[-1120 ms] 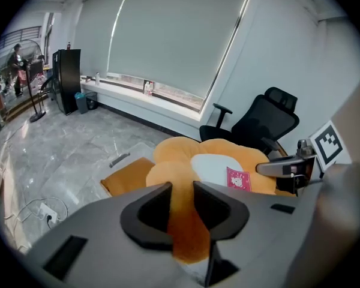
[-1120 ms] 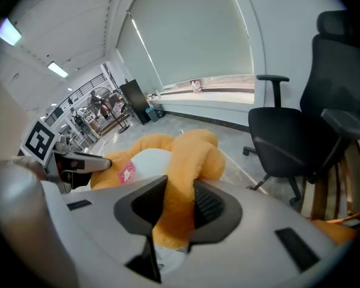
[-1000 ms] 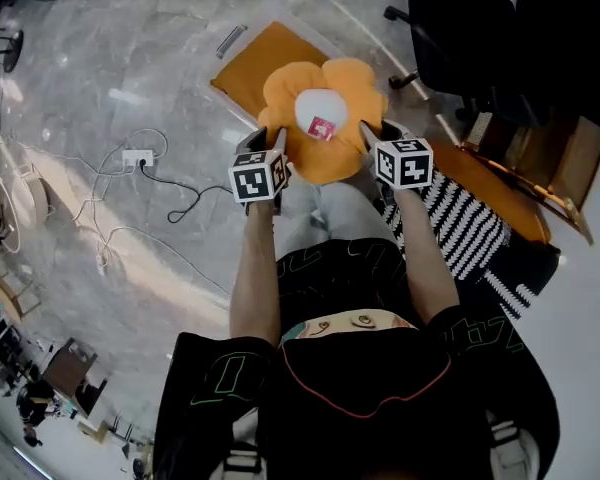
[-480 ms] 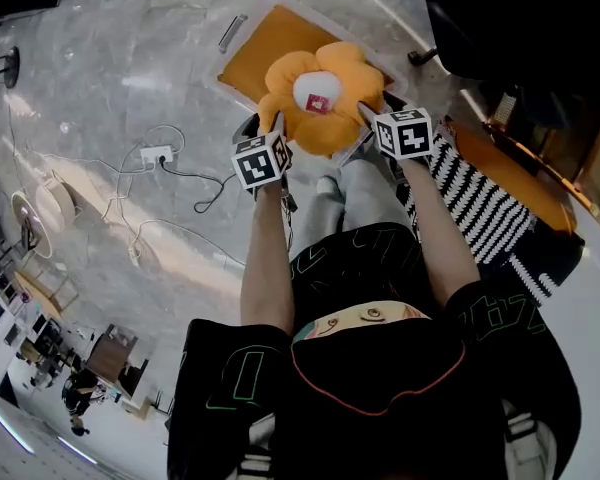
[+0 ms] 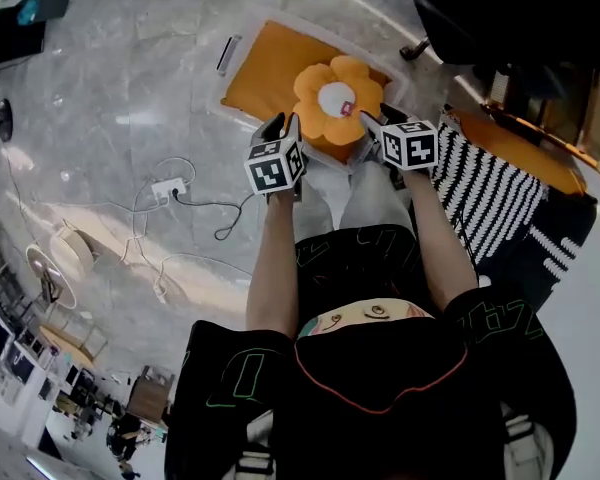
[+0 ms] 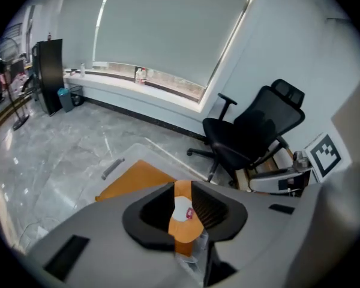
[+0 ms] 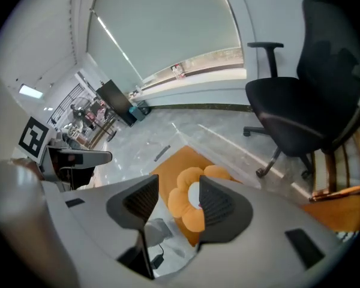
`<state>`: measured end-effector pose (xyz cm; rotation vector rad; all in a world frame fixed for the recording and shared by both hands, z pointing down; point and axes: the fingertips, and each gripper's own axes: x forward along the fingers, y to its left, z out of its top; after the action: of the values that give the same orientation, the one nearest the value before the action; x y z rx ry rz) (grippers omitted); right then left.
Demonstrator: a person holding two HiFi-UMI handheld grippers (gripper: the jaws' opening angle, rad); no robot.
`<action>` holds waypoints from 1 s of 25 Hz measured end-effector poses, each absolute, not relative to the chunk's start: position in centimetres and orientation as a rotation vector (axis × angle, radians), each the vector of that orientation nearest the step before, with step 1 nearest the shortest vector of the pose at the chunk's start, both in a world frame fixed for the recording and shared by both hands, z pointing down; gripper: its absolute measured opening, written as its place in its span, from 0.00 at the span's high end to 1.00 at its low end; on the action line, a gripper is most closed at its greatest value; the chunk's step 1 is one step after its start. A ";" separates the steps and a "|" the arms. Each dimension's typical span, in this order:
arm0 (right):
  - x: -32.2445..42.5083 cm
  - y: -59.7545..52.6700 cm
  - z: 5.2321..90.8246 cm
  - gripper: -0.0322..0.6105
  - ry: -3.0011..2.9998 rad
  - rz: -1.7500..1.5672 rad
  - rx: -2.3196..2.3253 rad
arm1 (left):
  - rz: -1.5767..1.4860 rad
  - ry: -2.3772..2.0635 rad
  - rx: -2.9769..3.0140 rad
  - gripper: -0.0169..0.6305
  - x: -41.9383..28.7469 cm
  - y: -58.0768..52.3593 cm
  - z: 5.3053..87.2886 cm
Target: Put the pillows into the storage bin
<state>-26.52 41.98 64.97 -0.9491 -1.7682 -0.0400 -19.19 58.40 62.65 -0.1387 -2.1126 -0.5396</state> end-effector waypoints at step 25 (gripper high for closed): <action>-27.4 28.2 33.8 0.95 -2.751 0.323 -0.418 | -0.186 -2.610 0.980 0.98 -32.5 41.5 32.4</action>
<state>-27.39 28.20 33.77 -0.4178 -2.7514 0.3228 -32.47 41.47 32.36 0.9796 -2.6096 -0.1862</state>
